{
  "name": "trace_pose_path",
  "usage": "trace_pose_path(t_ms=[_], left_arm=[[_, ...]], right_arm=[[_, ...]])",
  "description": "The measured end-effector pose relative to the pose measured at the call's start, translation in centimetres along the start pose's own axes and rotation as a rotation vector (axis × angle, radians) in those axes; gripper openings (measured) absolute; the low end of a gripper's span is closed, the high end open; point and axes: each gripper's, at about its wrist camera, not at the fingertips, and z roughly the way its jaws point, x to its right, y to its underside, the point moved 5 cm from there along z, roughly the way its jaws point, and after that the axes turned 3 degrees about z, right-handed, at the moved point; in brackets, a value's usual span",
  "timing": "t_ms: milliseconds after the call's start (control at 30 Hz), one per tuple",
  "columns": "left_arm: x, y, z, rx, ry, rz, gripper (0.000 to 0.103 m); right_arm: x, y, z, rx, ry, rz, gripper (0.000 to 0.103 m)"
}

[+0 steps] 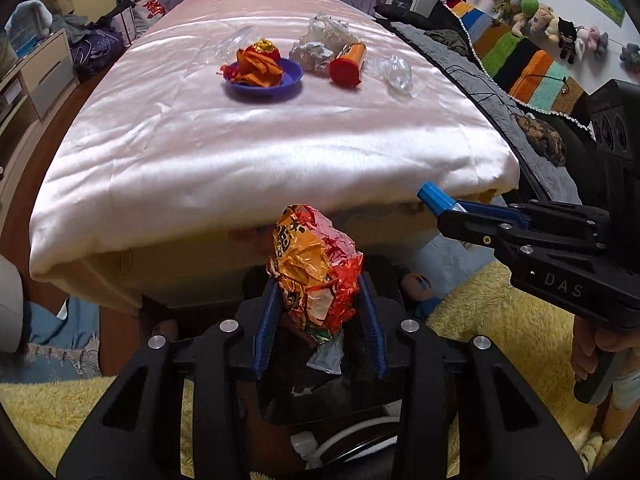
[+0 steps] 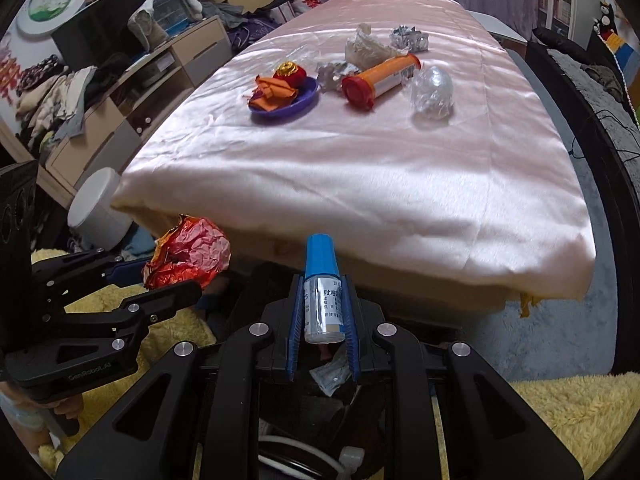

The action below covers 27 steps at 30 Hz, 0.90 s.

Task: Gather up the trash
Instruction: 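Lower both tools to the black bin and open both to drop items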

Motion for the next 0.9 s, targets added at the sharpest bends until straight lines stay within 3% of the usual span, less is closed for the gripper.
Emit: trace_pose_path(t_ms=[400,600,833,867,900], left_arm=[[-0.3,5.6,4.7,-0.107,0.007,-0.065,0.036],[-0.6,6.2,6.0,-0.141,0.023,-0.064,0.037],[-0.4,6.3,6.5,-0.161,0.032,-0.051,0.042],[-0.5,6.3,6.6,-0.162,0.032,-0.052,0.043],[-0.5,6.3,6.6,-0.165,0.029,-0.052,0.044]], right_arm=[[0.7,5.1,5.9,-0.121,0.014,0.103,0.020],[1.0,5.9,7.4,-0.161,0.001,0.125,0.020],[1.1,5.3,7.4,-0.144,-0.022,0.136,0.022],[1.1,5.3,7.4,-0.145,-0.021,0.138,0.025],[1.1,5.2,7.4,-0.145,-0.021,0.143,0.035]])
